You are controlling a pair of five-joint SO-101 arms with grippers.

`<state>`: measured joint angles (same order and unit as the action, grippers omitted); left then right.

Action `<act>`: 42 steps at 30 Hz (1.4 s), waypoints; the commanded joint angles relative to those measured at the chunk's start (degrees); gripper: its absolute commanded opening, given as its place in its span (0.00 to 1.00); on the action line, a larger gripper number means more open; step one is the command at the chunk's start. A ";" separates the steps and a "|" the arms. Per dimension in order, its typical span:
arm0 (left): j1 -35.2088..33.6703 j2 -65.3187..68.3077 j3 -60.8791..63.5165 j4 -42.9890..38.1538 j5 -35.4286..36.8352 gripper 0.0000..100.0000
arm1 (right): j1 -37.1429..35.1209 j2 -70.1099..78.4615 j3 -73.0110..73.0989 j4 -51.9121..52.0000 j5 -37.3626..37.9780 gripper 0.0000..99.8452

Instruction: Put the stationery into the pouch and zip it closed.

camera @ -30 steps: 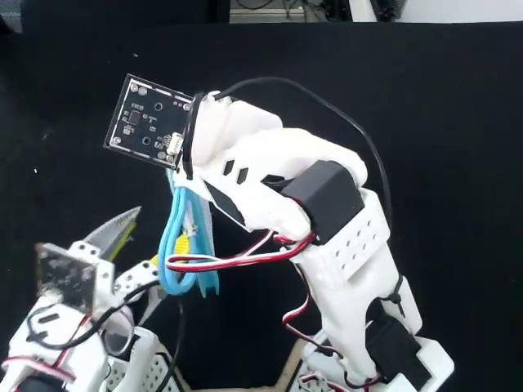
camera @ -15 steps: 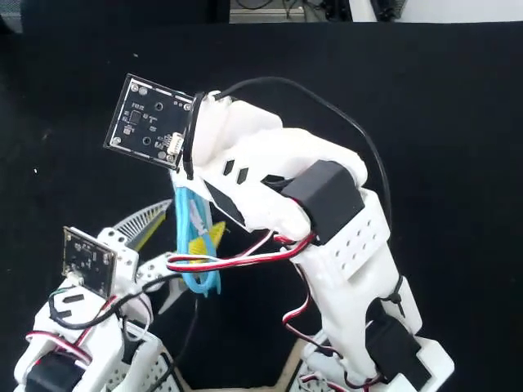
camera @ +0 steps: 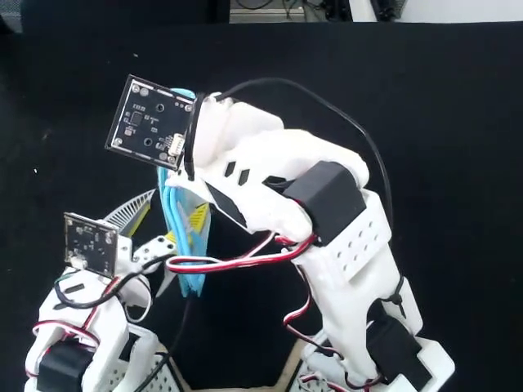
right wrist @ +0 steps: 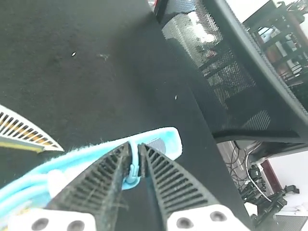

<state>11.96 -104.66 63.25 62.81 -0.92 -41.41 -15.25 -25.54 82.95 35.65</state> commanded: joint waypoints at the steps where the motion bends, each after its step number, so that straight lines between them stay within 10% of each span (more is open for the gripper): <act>1: -0.31 0.26 -1.89 0.79 -3.78 0.18 | 0.79 -2.42 -0.31 1.32 -0.44 0.01; 6: 4.09 0.18 -1.71 0.35 -5.89 0.03 | 0.79 -2.42 -0.22 4.84 -0.44 0.01; 22: 5.05 0.18 -1.89 2.29 -9.23 0.03 | 3.87 -8.13 0.75 10.81 0.00 0.01; 42: 5.23 0.18 -1.45 2.90 -11.25 0.03 | 25.23 -7.43 14.90 -16.53 1.76 0.01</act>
<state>17.14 -104.57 63.16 65.10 -11.38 -21.63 -21.93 -11.30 71.96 35.65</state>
